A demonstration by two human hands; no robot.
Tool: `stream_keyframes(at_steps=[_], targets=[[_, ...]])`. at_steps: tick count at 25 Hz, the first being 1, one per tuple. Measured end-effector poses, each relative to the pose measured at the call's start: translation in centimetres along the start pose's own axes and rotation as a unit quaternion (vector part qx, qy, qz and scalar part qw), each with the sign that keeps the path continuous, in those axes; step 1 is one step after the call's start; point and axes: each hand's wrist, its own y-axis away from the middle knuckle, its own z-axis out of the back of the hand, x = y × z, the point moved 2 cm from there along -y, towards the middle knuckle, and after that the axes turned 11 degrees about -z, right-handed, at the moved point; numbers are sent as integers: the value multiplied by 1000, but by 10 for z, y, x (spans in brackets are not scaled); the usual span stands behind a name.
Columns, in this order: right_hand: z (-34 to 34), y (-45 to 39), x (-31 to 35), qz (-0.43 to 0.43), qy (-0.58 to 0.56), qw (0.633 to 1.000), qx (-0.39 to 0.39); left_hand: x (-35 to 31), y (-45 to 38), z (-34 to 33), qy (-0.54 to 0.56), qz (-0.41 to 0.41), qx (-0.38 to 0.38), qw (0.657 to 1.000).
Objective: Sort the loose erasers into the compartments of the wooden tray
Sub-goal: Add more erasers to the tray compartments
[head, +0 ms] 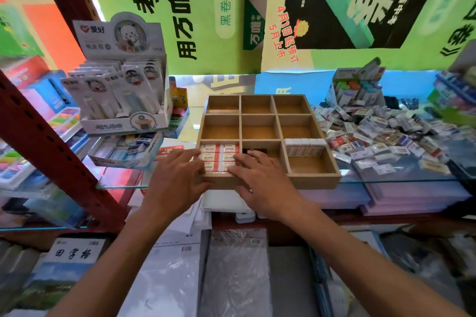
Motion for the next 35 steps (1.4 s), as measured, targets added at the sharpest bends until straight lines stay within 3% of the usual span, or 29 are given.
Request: stream_keyframes(at_steps=[2, 5, 11, 16, 22, 26, 31, 35], targets=[[1, 11, -5, 4, -55, 998, -30, -15, -5, 2, -25, -1, 6, 1000], [13, 34, -46, -27, -146, 980, -135, -63, -26, 1, -13, -34, -35, 999], [34, 81, -166, -101, -181, 937, -281, -172, -100, -23, 58, -96, -60, 992], [17, 116, -248, -178, -190, 928, -268, -224, -158, -57, 103, -70, -41, 991], [11, 126, -299, -248, -268, 892, -266, -242, -163, -79, 41, -65, -7, 997], [14, 107, -307, -243, -299, 888, -250, -260, -169, -72, 10, -108, -35, 994], [16, 103, -308, -206, -260, 916, -227, -278, -181, -87, 8, -101, 76, 992], [20, 102, -313, -218, -276, 911, -214, -271, -181, -91, 43, -79, 41, 995]])
